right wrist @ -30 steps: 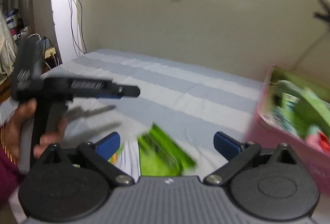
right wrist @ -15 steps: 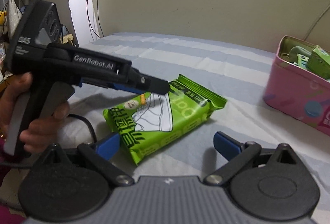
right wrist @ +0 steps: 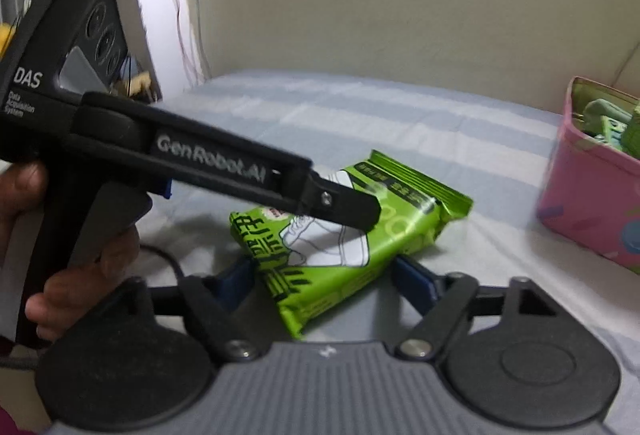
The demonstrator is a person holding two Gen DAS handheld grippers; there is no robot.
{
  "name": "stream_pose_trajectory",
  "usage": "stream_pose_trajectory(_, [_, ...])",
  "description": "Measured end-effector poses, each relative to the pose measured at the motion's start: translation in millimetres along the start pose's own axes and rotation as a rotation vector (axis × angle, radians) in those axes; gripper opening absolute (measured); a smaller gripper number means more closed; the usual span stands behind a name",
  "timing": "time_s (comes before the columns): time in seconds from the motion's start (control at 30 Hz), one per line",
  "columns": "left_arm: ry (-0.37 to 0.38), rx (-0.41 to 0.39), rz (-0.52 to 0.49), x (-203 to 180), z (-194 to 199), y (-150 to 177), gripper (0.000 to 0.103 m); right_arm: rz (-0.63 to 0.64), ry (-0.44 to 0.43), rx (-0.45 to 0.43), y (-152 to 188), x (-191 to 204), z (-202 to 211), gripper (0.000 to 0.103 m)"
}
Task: Organize objects
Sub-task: 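Carry the green snack bag over the pink tin and lower it inside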
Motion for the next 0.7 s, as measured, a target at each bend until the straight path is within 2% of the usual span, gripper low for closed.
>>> stream_pose_trajectory(0.17, [0.080,-0.091,-0.063,-52.0,-6.5,-47.6,0.055,0.019,0.068,-0.165,-44.5,-29.6,32.2,0.074])
stream_pose_trajectory(0.33, [0.176,-0.122,-0.121,-121.8,-49.3,-82.7,0.056,0.019,0.176,-0.288,-86.5,-92.9,68.2,0.074])
stream_pose_trajectory(0.53, [0.224,-0.074,-0.133,-186.6,-129.0,-79.4,0.056,-0.051,0.282,-0.291,-94.8,-184.5,86.7,0.074])
stream_pose_trajectory(0.7, [0.209,-0.022,-0.135,-205.0,-184.1,-66.5,0.056,-0.128,0.319,-0.255,-87.3,-243.8,84.5,0.074])
Point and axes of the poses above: each gripper's, at about its wrist camera, not at the fingertips, and z roughly against the way its jaws point, x to its left, y to its underside, the point moved 8 cm from there along -z, roughly the way its jaws point, and after that the axes turned 15 degrees about -x, right-handed, at the moved point
